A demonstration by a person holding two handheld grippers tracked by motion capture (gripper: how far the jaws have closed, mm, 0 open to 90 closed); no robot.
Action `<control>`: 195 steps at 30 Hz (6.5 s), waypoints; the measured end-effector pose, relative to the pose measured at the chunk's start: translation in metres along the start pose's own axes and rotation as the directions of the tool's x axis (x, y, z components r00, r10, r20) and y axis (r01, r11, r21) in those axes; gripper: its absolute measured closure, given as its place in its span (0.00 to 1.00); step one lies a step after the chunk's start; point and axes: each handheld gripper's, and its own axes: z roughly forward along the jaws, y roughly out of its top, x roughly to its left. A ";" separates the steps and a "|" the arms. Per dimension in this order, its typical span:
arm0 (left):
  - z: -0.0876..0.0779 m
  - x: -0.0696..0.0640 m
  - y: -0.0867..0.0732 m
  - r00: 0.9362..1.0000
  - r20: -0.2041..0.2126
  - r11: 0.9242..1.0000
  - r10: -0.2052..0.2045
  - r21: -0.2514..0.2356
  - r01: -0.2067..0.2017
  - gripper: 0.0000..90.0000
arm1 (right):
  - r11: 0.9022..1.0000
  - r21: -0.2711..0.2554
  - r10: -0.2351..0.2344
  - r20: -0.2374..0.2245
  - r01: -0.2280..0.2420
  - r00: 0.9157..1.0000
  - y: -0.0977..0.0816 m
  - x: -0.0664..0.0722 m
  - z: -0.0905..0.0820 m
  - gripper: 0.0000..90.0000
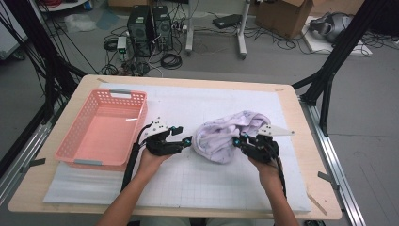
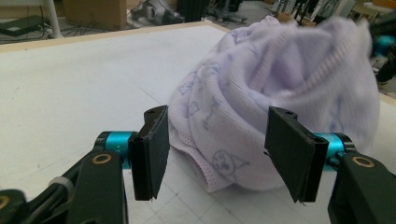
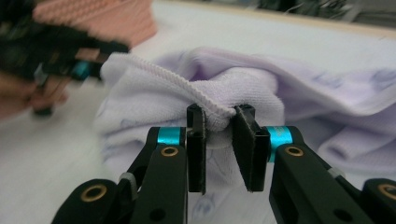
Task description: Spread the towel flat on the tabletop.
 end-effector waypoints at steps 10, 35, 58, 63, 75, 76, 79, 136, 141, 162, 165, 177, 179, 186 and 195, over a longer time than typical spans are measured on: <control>0.004 -0.001 0.000 1.000 0.006 1.000 -0.019 -0.002 0.019 0.47 | 0.995 0.076 0.044 0.205 -0.061 0.978 0.005 -0.028 0.054 0.80; 0.063 -0.022 0.002 1.000 -0.012 0.995 -0.010 0.100 0.011 0.81 | 0.974 0.226 -0.030 0.147 -0.004 0.989 -0.034 -0.030 0.049 0.86; 0.043 0.011 0.036 0.982 -0.153 0.991 -0.107 -0.101 0.092 0.93 | 0.981 0.043 -0.189 0.009 0.189 0.982 -0.008 0.011 -0.007 0.50; 0.039 0.024 0.034 0.978 -0.187 0.993 -0.093 -0.092 0.077 0.93 | 0.970 0.209 -0.103 -0.106 0.123 0.989 -0.007 -0.006 0.040 0.81; 0.039 0.020 0.031 0.985 -0.168 0.999 -0.033 -0.011 0.032 0.47 | 0.995 0.091 -0.066 0.285 0.042 0.956 0.032 -0.064 0.040 0.95; 0.036 0.017 0.032 0.987 -0.159 1.000 -0.013 -0.010 0.012 0.47 | 0.997 0.074 -0.043 0.322 0.020 0.946 0.031 -0.069 0.037 0.95; 0.032 0.010 0.035 0.991 -0.130 1.000 0.019 -0.012 -0.020 0.47 | 0.998 0.038 0.035 0.398 -0.055 0.917 0.026 -0.081 0.031 0.95; -0.005 -0.023 0.036 0.998 0.055 1.000 0.028 -0.005 -0.027 0.90 | 0.999 0.007 -0.038 0.055 0.038 0.998 0.035 -0.038 -0.039 0.94; 0.015 0.001 0.030 0.998 -0.064 1.000 -0.023 0.008 0.023 0.90 | 0.998 0.067 0.005 0.105 -0.012 0.994 0.032 -0.056 0.009 0.94; 0.008 -0.003 0.005 0.987 -0.126 0.984 0.104 0.156 -0.084 0.55 | 0.996 0.013 0.085 0.207 -0.090 0.975 0.021 -0.058 -0.006 0.58; 0.011 0.000 0.001 0.987 -0.133 0.979 0.089 0.192 -0.062 0.54 | 0.999 -0.005 0.053 0.209 -0.053 0.976 0.015 -0.052 -0.022 0.61; 0.030 0.002 -0.008 0.990 -0.104 0.960 0.098 0.272 -0.067 0.52 | 0.987 0.155 -0.065 0.159 0.040 0.985 -0.039 -0.036 0.003 0.66; 0.031 0.002 -0.008 0.991 -0.087 0.957 0.105 0.280 -0.077 0.57 | 0.978 0.197 -0.094 0.121 0.069 0.988 -0.040 -0.028 0.016 0.67; 0.026 -0.005 -0.006 0.993 0.000 0.945 0.116 0.309 -0.110 0.88 | 0.953 0.276 -0.143 0.052 0.123 0.988 -0.039 -0.010 0.049 0.73; 0.019 -0.007 -0.006 0.992 -0.004 0.943 0.123 0.311 -0.116 0.87 | 0.977 0.194 -0.082 -0.030 0.086 0.996 0.002 -0.003 0.075 0.94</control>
